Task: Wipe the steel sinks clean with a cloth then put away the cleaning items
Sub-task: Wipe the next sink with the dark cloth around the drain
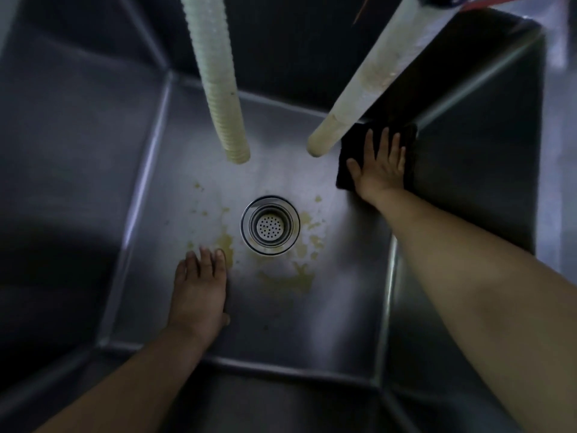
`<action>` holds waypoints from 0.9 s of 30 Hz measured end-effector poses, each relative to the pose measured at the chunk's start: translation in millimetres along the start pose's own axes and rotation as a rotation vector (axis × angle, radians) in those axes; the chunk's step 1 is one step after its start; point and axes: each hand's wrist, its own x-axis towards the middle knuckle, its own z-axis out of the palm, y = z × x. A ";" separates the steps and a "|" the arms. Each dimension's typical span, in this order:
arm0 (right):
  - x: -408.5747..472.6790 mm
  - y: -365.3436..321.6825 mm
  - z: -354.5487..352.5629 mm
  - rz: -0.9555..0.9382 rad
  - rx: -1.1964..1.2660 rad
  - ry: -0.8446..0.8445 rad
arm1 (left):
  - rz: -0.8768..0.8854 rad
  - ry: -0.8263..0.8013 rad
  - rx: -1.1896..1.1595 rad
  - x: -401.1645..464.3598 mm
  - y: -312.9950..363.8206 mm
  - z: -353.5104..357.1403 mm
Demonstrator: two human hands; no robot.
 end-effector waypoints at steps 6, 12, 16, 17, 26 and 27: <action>-95.0 -24.5 24.6 -0.115 -0.042 0.004 | -0.003 0.033 -0.019 -0.6 0.7 1.7; -223.5 -53.3 46.5 -0.283 -0.024 -0.177 | -0.003 0.046 -0.053 -4.7 -0.8 0.4; -270.6 -59.6 60.7 -0.336 -0.036 -0.271 | -0.001 0.049 -0.073 -6.9 -1.8 0.3; -267.0 -58.9 63.9 -0.342 -0.046 -0.294 | -0.001 0.049 -0.079 -6.4 -1.8 0.6; -118.2 -66.1 30.4 -0.206 -0.071 -0.096 | -0.009 0.017 -0.139 -2.8 -2.0 -0.3; -99.3 -65.5 25.3 -0.197 -0.072 -0.080 | -0.007 0.011 -0.140 -2.2 -1.8 -0.2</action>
